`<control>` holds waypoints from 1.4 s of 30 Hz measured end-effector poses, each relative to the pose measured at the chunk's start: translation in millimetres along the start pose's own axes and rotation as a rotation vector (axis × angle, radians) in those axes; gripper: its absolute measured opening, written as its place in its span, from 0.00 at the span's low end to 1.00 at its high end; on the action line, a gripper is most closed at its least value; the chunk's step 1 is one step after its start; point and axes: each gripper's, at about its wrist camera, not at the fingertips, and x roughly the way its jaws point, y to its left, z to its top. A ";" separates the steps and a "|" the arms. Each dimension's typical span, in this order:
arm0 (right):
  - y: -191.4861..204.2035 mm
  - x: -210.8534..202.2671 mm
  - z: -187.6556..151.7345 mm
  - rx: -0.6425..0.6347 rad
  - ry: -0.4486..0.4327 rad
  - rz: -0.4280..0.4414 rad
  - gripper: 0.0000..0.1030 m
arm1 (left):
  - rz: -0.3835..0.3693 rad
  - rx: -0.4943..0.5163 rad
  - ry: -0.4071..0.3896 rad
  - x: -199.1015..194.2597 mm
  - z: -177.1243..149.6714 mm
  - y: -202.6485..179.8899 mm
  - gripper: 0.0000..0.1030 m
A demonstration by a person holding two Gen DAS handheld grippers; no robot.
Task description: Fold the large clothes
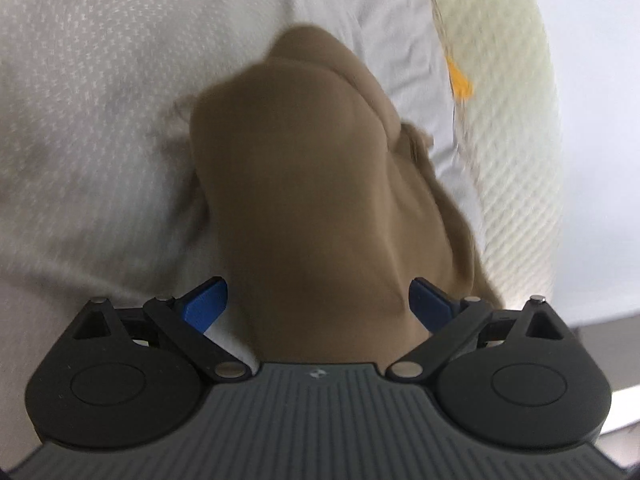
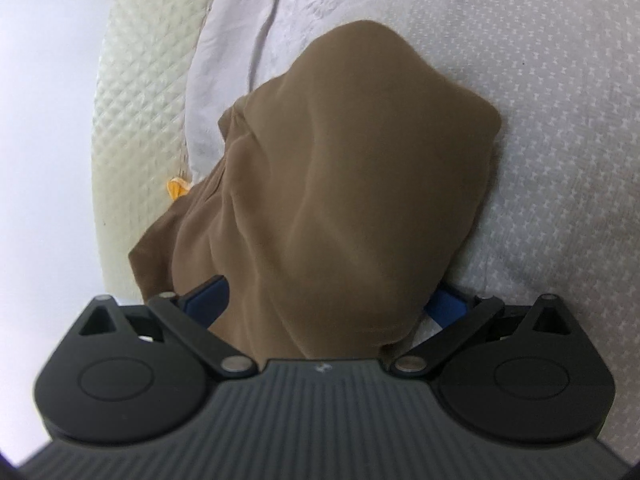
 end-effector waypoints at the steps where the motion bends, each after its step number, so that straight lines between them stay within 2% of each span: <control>1: -0.4 -0.6 -0.6 -0.004 -0.010 -0.004 1.00 | -0.011 -0.019 -0.008 3.5 3.8 2.8 0.95; 8: -5.2 -9.1 -0.1 0.007 -0.077 -0.019 1.00 | -0.006 -0.076 -0.071 27.0 23.1 12.3 0.88; 10: -6.5 -12.3 1.7 0.015 -0.102 -0.030 1.00 | 0.028 -0.032 -0.066 31.3 26.0 4.7 0.86; 14: -13.0 -17.8 5.0 0.021 -0.119 -0.035 1.00 | 0.070 0.034 -0.082 27.7 26.5 -8.6 0.71; 18: -7.8 -13.3 3.7 -0.011 -0.146 -0.068 1.00 | 0.071 0.103 -0.094 24.3 24.2 -17.3 0.63; 22: -5.4 -12.6 11.7 -0.044 -0.234 -0.089 1.00 | 0.051 0.152 -0.100 20.3 24.6 -24.8 0.59; 23: -6.6 -10.2 17.6 -0.042 -0.233 -0.088 1.00 | 0.044 0.162 -0.101 19.1 24.4 -26.9 0.58; 28: -14.0 -3.0 26.6 -0.051 -0.160 -0.077 1.00 | 0.029 0.188 -0.103 19.5 25.7 -35.1 0.58; 32: -0.8 10.1 27.5 -0.164 -0.103 -0.144 1.00 | 0.023 0.142 -0.094 14.9 24.7 -24.9 0.60; 37: -3.1 16.2 31.1 -0.156 -0.100 -0.156 1.00 | 0.019 0.107 -0.072 17.6 28.3 -14.9 0.69; 38: -0.2 27.7 37.0 -0.158 -0.098 -0.160 1.00 | 0.018 0.100 -0.067 18.2 28.6 -13.2 0.71; 42: 4.4 28.7 37.0 -0.201 -0.094 -0.164 0.89 | 0.002 0.078 -0.049 19.8 27.6 -6.5 0.80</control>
